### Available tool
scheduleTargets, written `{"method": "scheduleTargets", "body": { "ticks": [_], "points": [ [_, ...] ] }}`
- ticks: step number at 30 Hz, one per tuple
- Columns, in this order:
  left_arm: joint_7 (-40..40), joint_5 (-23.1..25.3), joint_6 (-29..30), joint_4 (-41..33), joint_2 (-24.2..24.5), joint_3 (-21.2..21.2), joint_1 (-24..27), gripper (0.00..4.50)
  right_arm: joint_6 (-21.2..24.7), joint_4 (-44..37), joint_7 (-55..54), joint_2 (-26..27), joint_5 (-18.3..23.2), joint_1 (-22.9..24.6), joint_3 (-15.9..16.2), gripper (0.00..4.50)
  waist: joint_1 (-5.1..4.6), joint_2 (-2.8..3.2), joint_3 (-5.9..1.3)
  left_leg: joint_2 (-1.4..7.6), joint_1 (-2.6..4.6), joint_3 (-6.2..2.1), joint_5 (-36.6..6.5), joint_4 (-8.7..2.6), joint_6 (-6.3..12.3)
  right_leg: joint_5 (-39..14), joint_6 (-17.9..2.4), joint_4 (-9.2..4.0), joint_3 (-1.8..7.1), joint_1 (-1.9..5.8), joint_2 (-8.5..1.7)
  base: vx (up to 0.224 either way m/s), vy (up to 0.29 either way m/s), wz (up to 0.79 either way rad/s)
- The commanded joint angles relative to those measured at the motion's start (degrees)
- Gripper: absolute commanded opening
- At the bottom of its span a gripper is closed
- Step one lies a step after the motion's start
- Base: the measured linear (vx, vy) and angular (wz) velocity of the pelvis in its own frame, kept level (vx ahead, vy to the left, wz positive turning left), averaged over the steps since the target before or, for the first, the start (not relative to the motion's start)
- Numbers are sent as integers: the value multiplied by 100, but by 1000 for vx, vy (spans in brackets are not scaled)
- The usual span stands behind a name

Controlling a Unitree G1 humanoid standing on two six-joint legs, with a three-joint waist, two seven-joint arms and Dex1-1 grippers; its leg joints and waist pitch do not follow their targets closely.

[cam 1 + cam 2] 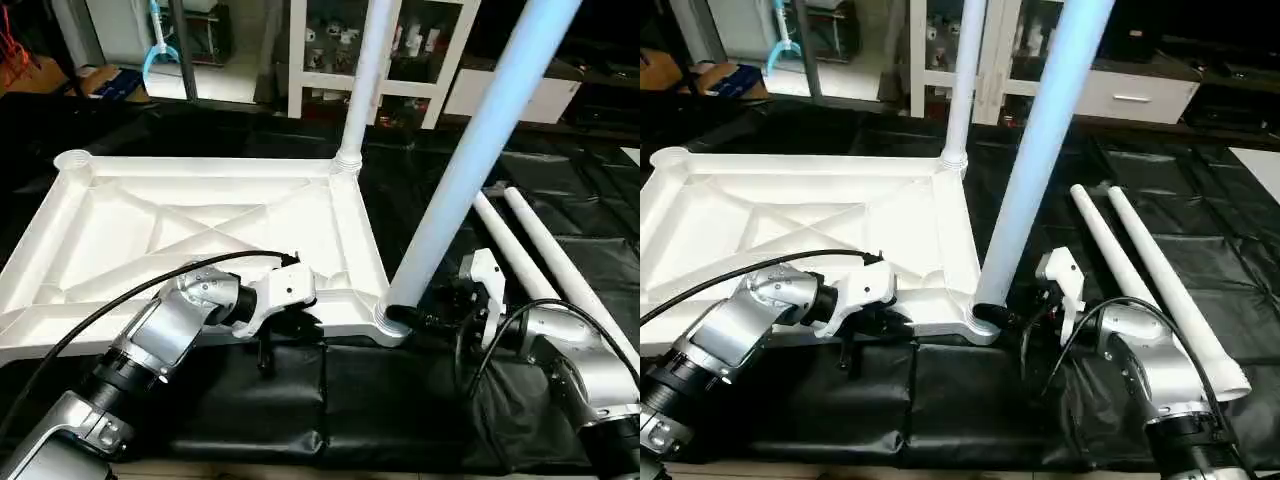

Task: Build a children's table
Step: Rotate leg to tighten

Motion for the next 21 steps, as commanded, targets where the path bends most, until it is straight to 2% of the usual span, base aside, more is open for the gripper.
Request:
{"method": "scheduleTargets", "body": {
  "ticks": [1, 2, 3, 4, 5, 6, 7, 8, 9, 10, 11, 12, 13, 14, 17, 18, 19, 20, 21],
  "points": [
    [-37, -102, 165, -119, -214, -143, 64, 0, -54, 405, -1170, 169, -447, -158, -238, 203, -36, -14, -320, 244, 69, -111, -1020, -409, 183, -1134, -1341, -403, 172, 208, -382, 0, 0, 0],
    [221, -44, 514, -145, -351, -120, 20, 0, -47, 637, -2238, 423, -836, -195, -331, 200, -70, -29, -315, 237, 56, -123, -1044, -427, 68, -1304, -1260, -406, 167, 212, -383, 0, 0, 0],
    [221, -44, 514, -145, -351, -120, 20, 0, -47, 637, -2238, 423, -836, -195, -331, 199, -90, -19, -305, 236, 66, -125, -1083, -439, 1, -1397, -1229, -419, 165, 193, -376, 0, 0, 0],
    [756, 120, 982, -63, -601, -44, -73, 0, 141, 739, -3370, 682, -1156, -219, -473, 197, -167, -13, -310, 230, 76, -146, -1300, -451, -161, -1734, -1122, -445, 167, 191, -375, 0, 0, 0],
    [756, 120, 982, -63, -601, -44, -73, 0, 141, 739, -3370, 682, -1156, -219, -473, 197, -178, -17, -305, 226, 77, -152, -1336, -454, -187, -1789, -1089, -462, 164, 174, -368, 0, 0, 0],
    [1737, 291, 1511, 194, -1107, 241, -228, 0, 297, 690, -4825, 961, -1737, -210, -574, 195, -184, -16, -308, 216, 89, -152, -1392, -448, -209, -1851, -1055, -472, 162, 166, -360, 0, 0, 0],
    [2020, 341, 1637, 288, -1275, 312, -282, 0, 278, 635, -5420, 1096, -1973, -200, -629, 194, -204, -21, -304, 215, 135, -129, -1393, -439, -300, -1824, -1039, -498, 180, 111, -345, 0, 0, 0],
    [2020, 341, 1637, 288, -1275, 312, -282, 0, 278, 635, -5420, 1096, -1973, -200, -629, 194, -191, -30, -318, 197, 120, -137, -1409, -429, -296, -1842, -980, -499, 184, 136, -349, 0, 0, 0],
    [2264, 383, 1655, 373, -1432, 357, -321, 0, 216, 574, -5857, 1293, -2084, -192, -689, 194, -180, -41, -325, 185, 108, -139, -1440, -424, -249, -1856, -933, -506, 182, 148, -347, 0, 0, 0],
    [2541, 428, 1617, 515, -1705, 355, -374, 0, 106, 577, -6282, 1763, -2167, -254, -579, 194, -176, -41, -326, 182, 96, -133, -1442, -424, -191, -1783, -865, -512, 192, 136, -340, 0, 0, 0],
    [2541, 428, 1617, 515, -1705, 355, -374, 0, 106, 577, -6282, 1763, -2167, -254, -579, 194, -182, -31, -328, 170, 84, -124, -1436, -419, -163, -1727, -830, -518, 201, 113, -334, 0, 0, 0],
    [2590, 436, 1613, 545, -1768, 347, -385, 0, 85, 600, -6323, 1894, -2145, -280, -539, 194, -179, -36, -341, 166, 80, -134, -1419, -423, -148, -1688, -812, -507, 194, 134, -334, 0, 0, 0],
    [2564, 433, 1584, 558, -1788, 334, -389, 0, -64, 685, -6191, 2036, -2035, -343, -499, 193, -166, -50, -342, 173, 79, -134, -1404, -421, -100, -1605, -795, -497, 189, 143, -335, 0, 0, 0],
    [2524, 428, 1563, 550, -1775, 326, -386, 0, -177, 723, -6012, 2121, -1888, -381, -506, 193, -164, -28, -337, 177, 68, -139, -1416, -430, -61, -1551, -791, -493, 187, 149, -338, 0, 0, 0],
    [2415, 437, 1556, 477, -1685, 312, -352, 0, -352, 666, -5335, 2250, -1486, -432, -415, 193, -165, -17, -335, 188, 62, -140, -1401, -433, 1, -1334, -835, -475, 186, 166, -334, 0, 0, 0],
    [2330, 453, 1483, 451, -1604, 276, -330, 0, -452, 498, -5070, 2223, -1382, -367, -368, 249, -173, -26, -331, 186, 52, -136, -1402, -434, 28, -1315, -852, -477, 182, 171, -330, 0, 0, 0],
    [2261, 462, 1434, 429, -1537, 254, -307, 0, -488, 354, -4839, 2198, -1260, -311, -353, 263, -162, -16, -336, 182, 60, -138, -1421, -430, 54, -1323, -849, -480, 181, 173, -333, 0, 0, 0],
    [2127, 511, 1289, 375, -1393, 174, -256, 0, -446, -7, -4665, 2078, -1136, -182, -251, 263, -153, -21, -333, 196, 52, -137, -1361, -429, 91, -1262, -859, -473, 189, 189, -344, 0, 0, 0],
    [2118, 512, 1276, 373, -1386, 170, -254, 0, -443, -22, -4658, 2072, -1132, -177, -246, 269, -148, -33, -336, 195, 48, -131, -1294, -425, 118, -1198, -868, -475, 191, 193, -339, 0, 0, 0]
  ]
}}
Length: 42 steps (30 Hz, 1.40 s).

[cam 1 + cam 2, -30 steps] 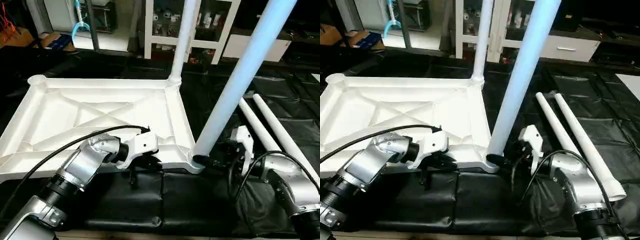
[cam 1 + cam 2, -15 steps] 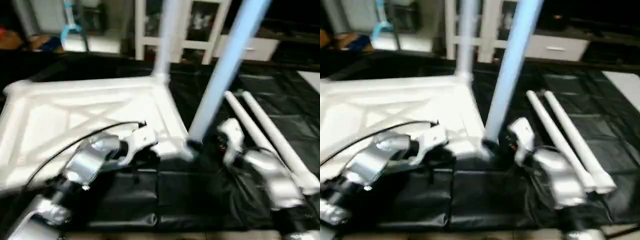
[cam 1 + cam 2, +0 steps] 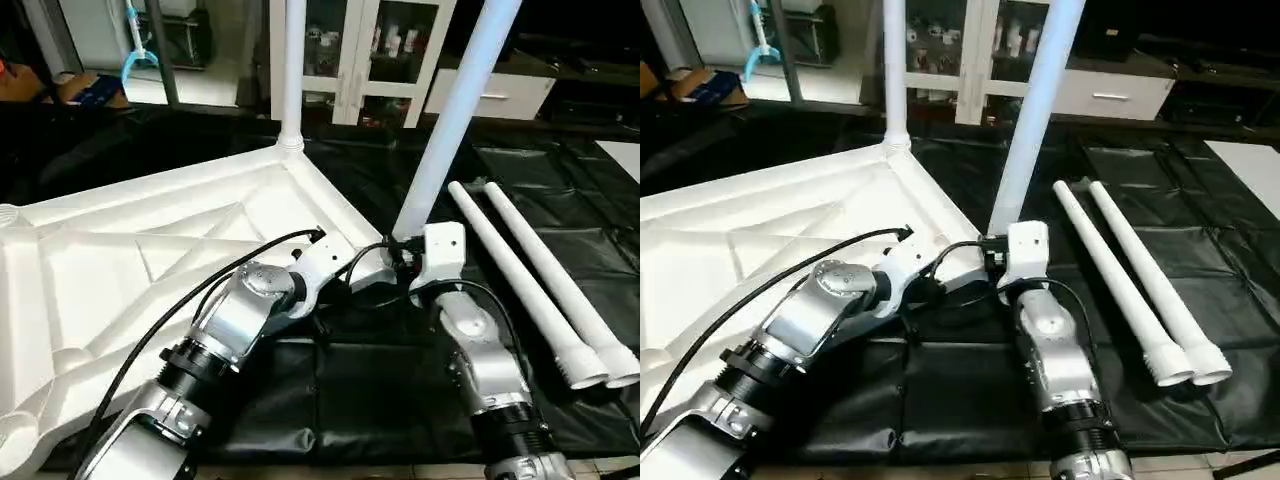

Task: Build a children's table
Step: Rotate leg to tighten

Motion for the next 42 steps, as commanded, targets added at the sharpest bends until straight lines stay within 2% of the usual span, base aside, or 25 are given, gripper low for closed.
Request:
{"method": "scheduleTargets", "body": {
  "ticks": [1, 2, 3, 4, 7, 8, 9, 11, 12, 15, 21, 23, 26, 27, 28, 33, 38, 40, 42],
  "points": [
    [-430, -8, -644, -73, 278, -217, 211, 0, 171, -522, 264, -177, 197, 142, 129, 297, 20, -15, -321, 203, 30, -125, -1158, -420, 173, -1079, -910, -443, 188, 214, -342, 0, 0, 0],
    [-507, -17, -731, -96, 332, -259, 236, 0, 226, -583, 276, -205, 209, 168, 127, 297, 23, -14, -321, 206, 35, -122, -1128, -420, 172, -1047, -925, -435, 188, 209, -341, 0, 0, 0],
    [-746, -84, -909, -190, 455, -315, 310, 0, 384, -729, 450, -287, 370, 219, 78, 306, 8, -43, -311, 206, 42, -109, -1146, -423, 181, -1096, -951, -443, 190, 197, -335, 0, 0, 0],
    [-989, -158, -1073, -289, 573, -363, 385, 0, 543, -873, 651, -372, 551, 267, 25, 306, 27, -25, -310, 199, 56, -119, -1192, -423, 201, -1167, -948, -444, 185, 207, -338, 0, 0, 0],
    [-1338, -269, -1147, -472, 780, -408, 493, 0, 850, -1042, 1202, -597, 892, 335, -15, 335, 33, 10, -293, 237, 79, -115, -1319, -445, 136, -1280, -973, -444, 192, 175, -334, 0, 0, 0],
    [-1802, -415, -1287, -704, 1055, -463, 615, 0, 994, -1124, 2026, -1010, 1140, 406, -5, 346, 42, 27, -291, 234, 101, -118, -1387, -444, 130, -1297, -1011, -449, 187, 165, -328, 0, 0, 0],
    [-1818, -420, -1286, -712, 1066, -465, 619, 0, 993, -1128, 2064, -1029, 1148, 410, -3, 346, 50, 33, -290, 248, 92, -117, -1383, -448, 129, -1263, -1024, -443, 198, 178, -342, 0, 0, 0],
    [-2049, -505, -1285, -813, 1217, -455, 660, 0, 958, -1187, 2848, -1462, 1262, 492, 66, 346, 55, 17, -293, 243, 62, -119, -1312, -449, 150, -1102, -1098, -418, 185, 205, -338, 0, 0, 0],
    [-2127, -543, -1275, -843, 1264, -436, 668, 0, 933, -1219, 3181, -1647, 1313, 535, 100, 346, 69, 30, -286, 252, 81, -111, -1317, -444, 155, -1108, -1122, -429, 191, 193, -350, 0, 0, 0],
    [-2408, -697, -1322, -931, 1371, -401, 670, 0, 920, -1206, 3852, -2048, 1464, 614, 127, 346, 89, 3, -268, 246, 71, -102, -1366, -437, 198, -1334, -1138, -458, 197, 184, -368, 0, 0, 0],
    [-2526, -780, -1339, -943, 1405, -339, 640, 0, 1041, -1095, 4359, -2343, 1651, 637, 113, 346, 142, -13, -267, 254, 85, -106, -1324, -432, 184, -1534, -1111, -467, 193, 170, -370, 0, 0, 0],
    [-2606, -835, -1323, -990, 1431, -361, 649, 0, 1041, -979, 4528, -2350, 1689, 590, 141, 313, 155, -25, -277, 248, 75, -104, -1231, -424, 203, -1446, -1127, -454, 190, 182, -370, 0, 0, 0],
    [-2622, -844, -1291, -1027, 1430, -368, 661, 0, 1041, -959, 4602, -2320, 1715, 588, 156, 310, 162, -24, -286, 250, 73, -104, -1110, -416, 248, -1247, -1183, -430, 185, 189, -368, 0, 0, 0],
    [-2622, -844, -1291, -1027, 1430, -368, 661, 0, 1041, -959, 4602, -2320, 1715, 588, 156, 285, 161, -25, -286, 250, 75, -101, -1097, -415, 258, -1217, -1196, -429, 185, 189, -367, 0, 0, 0],
    [-2617, -832, -1299, -1017, 1432, -359, 662, 0, 1045, -959, 4668, -2323, 1737, 592, 163, 285, 165, -27, -285, 248, 72, -98, -1078, -412, 269, -1189, -1213, -426, 185, 191, -366, 0, 0, 0],
    [-2577, -789, -1307, -951, 1429, -352, 634, 0, 974, -907, 4620, -2314, 1686, 589, 165, 244, 169, -25, -280, 250, 77, -102, -1145, -417, 234, -1355, -1177, -441, 185, 187, -371, 0, 0, 0],
    [-2183, -662, -1073, -797, 1252, -274, 526, 0, 712, -532, 3414, -1929, 1102, 443, 54, 209, 123, -28, -264, 234, 66, -116, -1296, -438, 82, -1699, -1082, -466, 175, 169, -371, 0, 0, 0],
    [-1838, -599, -804, -691, 1070, -193, 440, 0, 748, -430, 2777, -1674, 957, 400, -27, 202, 76, -23, -253, 234, 78, -119, -1404, -448, -9, -1872, -1014, -483, 183, 139, -360, 0, 0, 0],
    [-1237, -457, -373, -540, 791, -50, 305, 0, 886, -371, 1938, -1363, 739, 358, -104, 197, 44, -3, -276, 227, 86, -131, -1442, -444, -79, -1899, -1001, -483, 183, 143, -362, 0, 0, 0]
  ]
}}
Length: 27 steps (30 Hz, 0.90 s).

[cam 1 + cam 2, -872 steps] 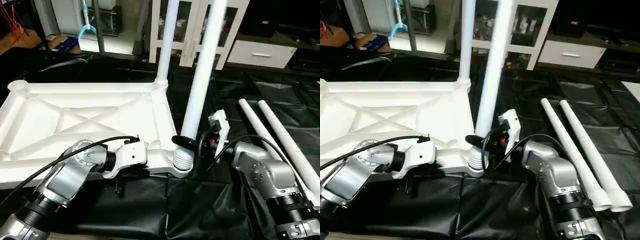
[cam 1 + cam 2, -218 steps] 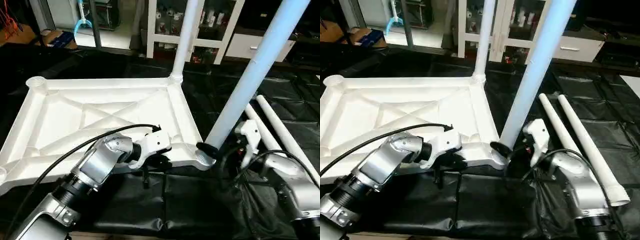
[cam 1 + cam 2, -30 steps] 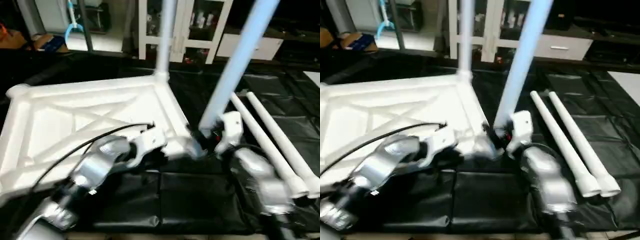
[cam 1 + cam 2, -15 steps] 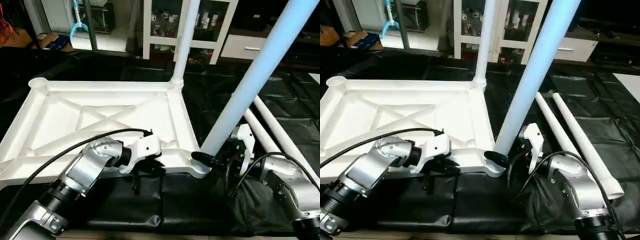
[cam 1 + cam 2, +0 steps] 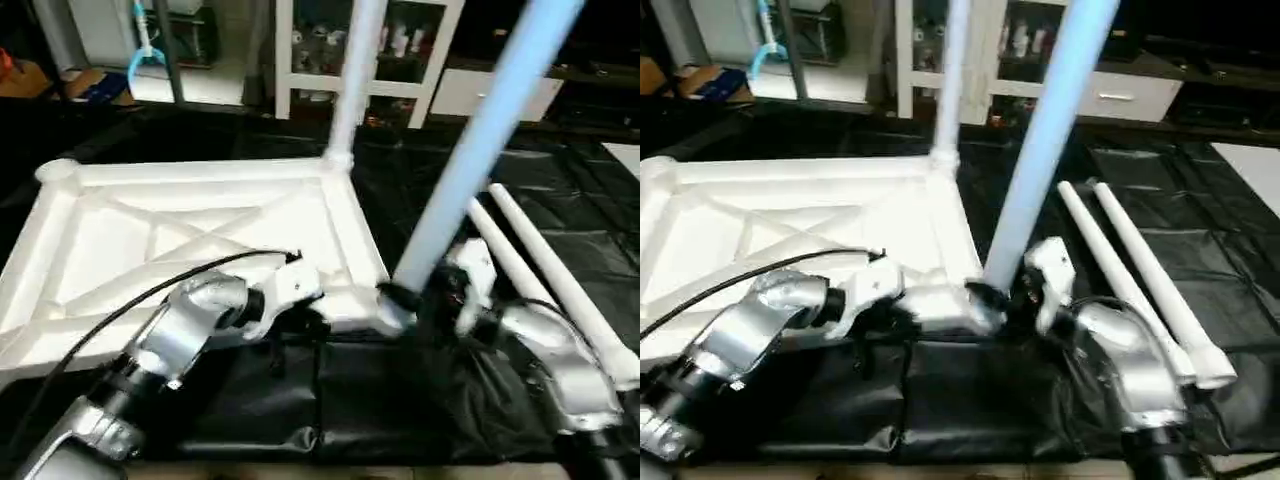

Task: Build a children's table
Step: Rotate leg to tighten

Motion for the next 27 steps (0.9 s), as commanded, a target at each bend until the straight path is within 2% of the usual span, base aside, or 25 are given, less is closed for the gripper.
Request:
{"method": "scheduleTargets", "body": {
  "ticks": [1, 2, 3, 5, 6, 8, 9, 12, 13, 15, 16, 17, 20, 21, 22, 23, 24, 25, 26, 27],
  "points": [
    [1039, 84, 831, 216, -552, 372, -223, 0, 362, 473, -1792, 266, -704, -74, -305, 195, -36, -7, -288, 217, 71, -131, -1436, -449, -156, -1885, -996, -479, 183, 139, -341, 0, 0, 0],
    [1039, 84, 831, 216, -552, 372, -223, 0, 362, 473, -1792, 266, -704, -74, -305, 195, -46, -9, -287, 212, 83, -121, -1421, -442, -187, -1865, -1001, -483, 187, 124, -338, 0, 0, 0],
    [1511, 158, 1086, 376, -829, 507, -345, 0, 507, 662, -3091, 657, -1009, -188, -542, 194, -47, -6, -292, 205, 93, -128, -1440, -437, -199, -1896, -998, -485, 184, 118, -343, 0, 0, 0],
    [1670, 206, 1046, 461, -947, 495, -397, 0, 501, 790, -3965, 998, -1168, -265, -730, 191, -59, -18, -321, 187, 70, -141, -1379, -438, -246, -1841, -877, -486, 185, 142, -345, 0, 0, 0],
    [1722, 239, 999, 508, -984, 465, -414, 0, 453, 824, -4209, 1149, -1265, -297, -709, 190, -61, -11, -316, 181, 66, -134, -1383, -436, -232, -1781, -846, -490, 190, 128, -336, 0, 0, 0],
    [1782, 265, 904, 581, -1048, 429, -436, 0, 146, 807, -4428, 1381, -1593, -361, -445, 190, -65, -8, -330, 169, 63, -129, -1388, -426, -180, -1633, -795, -484, 190, 133, -326, 0, 0, 0],
    [1777, 259, 917, 581, -1056, 434, -435, 0, 60, 797, -4429, 1428, -1616, -373, -415, 189, -65, -2, -327, 176, 55, -130, -1332, -435, -144, -1454, -792, -469, 189, 147, -325, 0, 0, 0],
    [1772, 267, 931, 548, -1029, 430, -421, 0, -204, 815, -3962, 1491, -1400, -447, -326, 189, -59, 15, -325, 184, 56, -129, -1359, -437, -90, -1300, -820, -458, 185, 159, -321, 0, 0, 0],
    [1732, 280, 893, 531, -973, 408, -405, 0, -314, 786, -3393, 1534, -1095, -476, -254, 189, -66, 11, -331, 179, 51, -125, -1413, -432, -42, -1263, -838, -454, 183, 175, -317, 0, 0, 0],
    [1714, 287, 922, 514, -945, 402, -393, 0, -448, 613, -2976, 1566, -858, -421, -194, 189, -76, 9, -318, 185, 40, -132, -1448, -437, 9, -1326, -846, -467, 186, 182, -328, 0, 0, 0],
    [1670, 286, 883, 499, -907, 379, -379, 0, -442, 369, -2689, 1596, -610, -335, -196, 245, -76, 15, -323, 194, 48, -123, -1418, -426, 36, -1285, -878, -469, 194, 173, -334, 0, 0, 0],
    [1660, 286, 867, 497, -899, 373, -377, 0, -426, 341, -2652, 1600, -574, -327, -200, 259, -65, 7, -325, 197, 43, -125, -1353, -426, 72, -1210, -905, -457, 193, 192, -335, 0, 0, 0],
    [1305, 269, 442, 386, -636, 154, -251, 0, -126, -144, -2356, 1510, -57, -213, -345, 266, -67, -6, -335, 185, 1, -139, -1147, -434, 157, -988, -933, -433, 186, 241, -328, 0, 0, 0],
    [1212, 260, 361, 361, -570, 102, -216, 0, -94, -207, -2311, 1466, -23, -193, -358, 288, -81, 1, -339, 191, -13, -146, -1047, -434, 189, -857, -947, -411, 187, 252, -334, 0, 0, 0],
    [1091, 240, 406, 293, -459, 60, -138, 0, 358, -381, -1790, 1306, 345, -135, -356, 295, -115, 12, -332, 202, 18, -137, -1105, -434, 203, -865, -1024, -411, 182, 228, -321, 0, 0, 0],
    [955, 204, 267, 240, -394, 30, -89, 0, 475, -449, -1464, 1146, 430, -97, -280, 305, -103, 21, -330, 208, 43, -134, -1167, -425, 240, -913, -1091, -424, 182, 226, -321, 0, 0, 0],
    [955, 204, 267, 240, -394, 30, -89, 0, 475, -449, -1464, 1146, 430, -97, -280, 305, -97, 24, -328, 220, 39, -134, -1158, -429, 228, -919, -1114, -419, 183, 231, -330, 0, 0, 0],
    [824, 141, 293, 149, -325, 25, -27, 0, 582, -511, -1095, 896, 449, -48, -170, 316, -80, 27, -324, 225, 50, -133, -1158, -430, 194, -954, -1147, -420, 178, 235, -329, 0, 0, 0],
    [667, 90, 200, 74, -246, 4, 21, 0, 586, -550, -779, 635, 387, -4, -55, 316, -77, 25, -310, 228, 45, -128, -1168, -431, 178, -1004, -1167, -429, 181, 217, -335, 0, 0, 0],
    [344, -42, -9, -58, -130, -24, 92, 0, 395, -546, -345, 269, 163, 54, 123, 316, -61, 22, -311, 227, 46, -124, -1194, -424, 185, -1052, -1158, -437, 182, 221, -341, 0, 0, 0]
  ]
}}
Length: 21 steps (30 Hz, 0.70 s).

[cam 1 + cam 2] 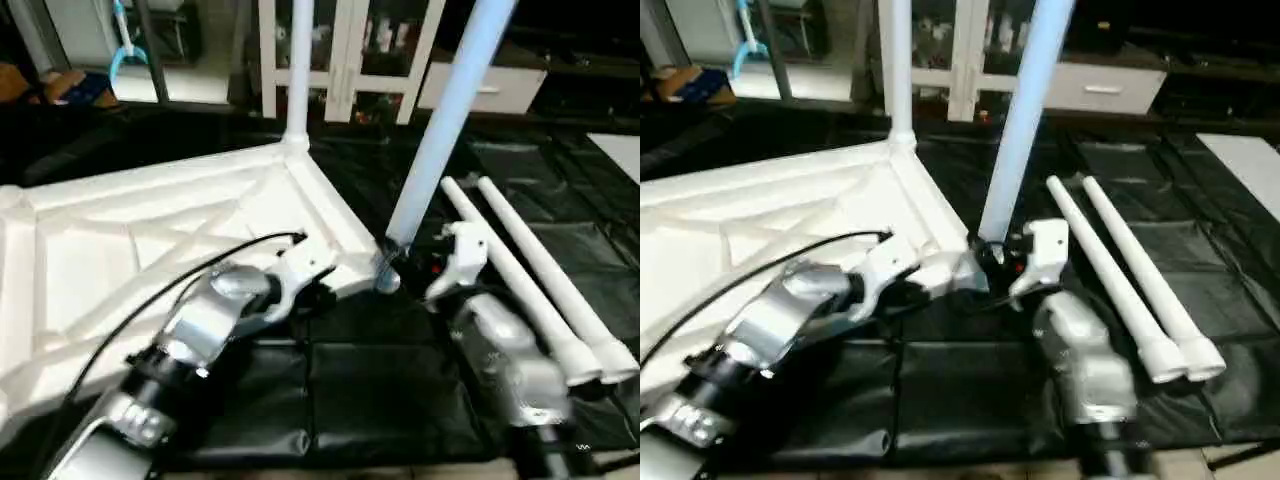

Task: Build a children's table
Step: Rotate leg to tighten

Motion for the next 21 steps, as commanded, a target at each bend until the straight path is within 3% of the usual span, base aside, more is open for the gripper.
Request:
{"method": "scheduleTargets", "body": {
  "ticks": [1, 5, 7, 14, 21],
  "points": [
    [-760, -332, -340, -299, 170, -200, 210, 0, -164, -103, 1049, -534, -228, 132, 410, 316, 58, -5, -303, 231, 47, -119, -1210, -409, 178, -1169, -1151, -431, 183, 244, -358, 0, 0, 0],
    [-1217, -543, -326, -559, 381, -226, 281, 0, -226, -20, 1575, -886, -141, 197, 338, 316, 109, -37, -283, 245, 62, -110, -1289, -414, 224, -1468, -1141, -449, 196, 200, -375, 0, 0, 0],
    [-1207, -527, -383, -524, 455, -256, 256, 0, -191, -6, 1770, -1062, -50, 207, 270, 316, 138, -15, -280, 256, 106, -95, -1290, -407, 212, -1430, -1169, -453, 197, 161, -360, 0, 0, 0],
    [-1364, -571, -412, -580, 503, -207, 294, 0, -116, 112, 2135, -1343, 50, 161, 288, 316, 168, -51, -281, 239, 68, -106, -1242, -406, 189, -1535, -1091, -449, 192, 193, -375, 0, 0, 0],
    [-1455, -584, -409, -625, 546, -213, 317, 0, -176, 298, 2302, -1334, 63, 115, 211, 300, 180, -49, -292, 243, 67, -99, -1041, -393, 276, -1213, -1214, -414, 181, 202, -367, 0, 0, 0]
  ]
}}
